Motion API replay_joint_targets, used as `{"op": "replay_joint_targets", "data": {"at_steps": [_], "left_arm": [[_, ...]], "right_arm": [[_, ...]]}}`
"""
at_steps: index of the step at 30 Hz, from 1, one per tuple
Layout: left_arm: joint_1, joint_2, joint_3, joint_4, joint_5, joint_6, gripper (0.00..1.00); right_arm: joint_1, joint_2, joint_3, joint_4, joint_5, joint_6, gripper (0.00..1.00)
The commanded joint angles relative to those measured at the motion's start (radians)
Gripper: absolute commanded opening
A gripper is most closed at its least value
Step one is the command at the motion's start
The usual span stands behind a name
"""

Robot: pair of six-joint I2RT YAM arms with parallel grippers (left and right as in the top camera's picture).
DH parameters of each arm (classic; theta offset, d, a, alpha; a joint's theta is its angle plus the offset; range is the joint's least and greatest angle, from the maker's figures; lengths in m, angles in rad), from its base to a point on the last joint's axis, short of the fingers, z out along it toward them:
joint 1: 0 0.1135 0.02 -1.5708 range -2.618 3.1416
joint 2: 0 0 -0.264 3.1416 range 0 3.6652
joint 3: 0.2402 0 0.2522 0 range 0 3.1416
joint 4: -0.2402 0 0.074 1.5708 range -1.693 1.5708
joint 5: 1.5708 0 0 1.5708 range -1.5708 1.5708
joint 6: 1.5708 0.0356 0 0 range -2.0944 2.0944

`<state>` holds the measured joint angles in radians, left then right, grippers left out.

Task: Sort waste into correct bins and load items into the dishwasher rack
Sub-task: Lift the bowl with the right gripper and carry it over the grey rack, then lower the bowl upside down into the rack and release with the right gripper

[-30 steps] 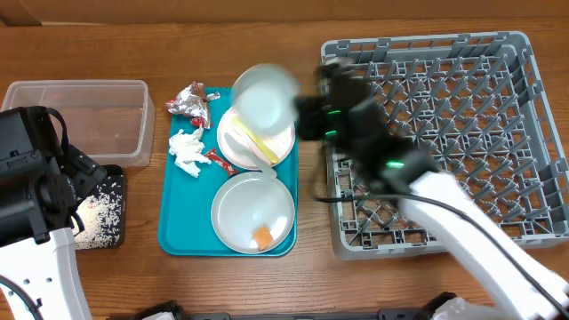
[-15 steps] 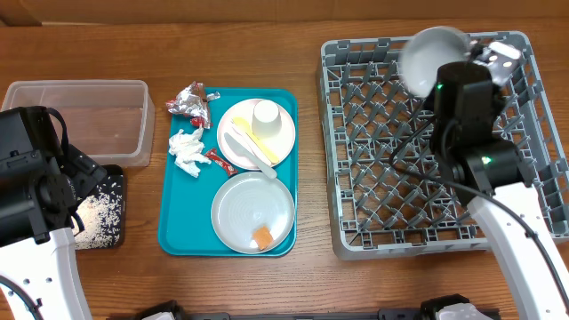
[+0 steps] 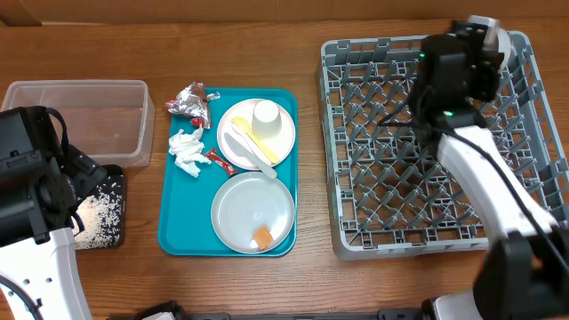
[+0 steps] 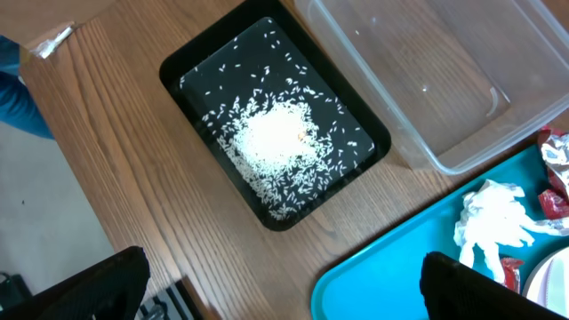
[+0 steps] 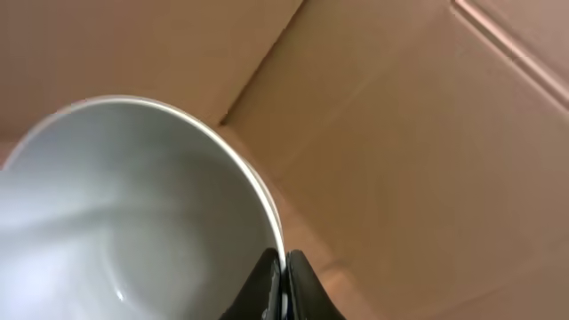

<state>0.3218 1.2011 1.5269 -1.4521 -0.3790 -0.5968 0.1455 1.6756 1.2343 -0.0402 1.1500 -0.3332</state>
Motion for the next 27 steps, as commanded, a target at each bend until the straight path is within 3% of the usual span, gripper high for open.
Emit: {"op": "replay_joint_targets", "data": {"at_steps": [1,12,22,27], "left_arm": [[0.005,0.003,0.012,-0.003,-0.013,-0.013,1.00],[0.005,0.003,0.012,-0.003,-0.013,-0.013,1.00],[0.005,0.003,0.012,-0.003,-0.013,-0.013,1.00],[0.005,0.003,0.012,-0.003,-0.013,-0.013,1.00]], "right_arm": [[-0.002,0.088,0.015,0.072,0.093,-0.281,0.04],[0.009,0.167,0.015,0.057,0.105,-0.263,0.04],[0.100,0.167,0.008,-0.159,0.031,-0.030,0.04],[0.124,0.167,0.008,-0.176,0.031,-0.021,0.08]]}}
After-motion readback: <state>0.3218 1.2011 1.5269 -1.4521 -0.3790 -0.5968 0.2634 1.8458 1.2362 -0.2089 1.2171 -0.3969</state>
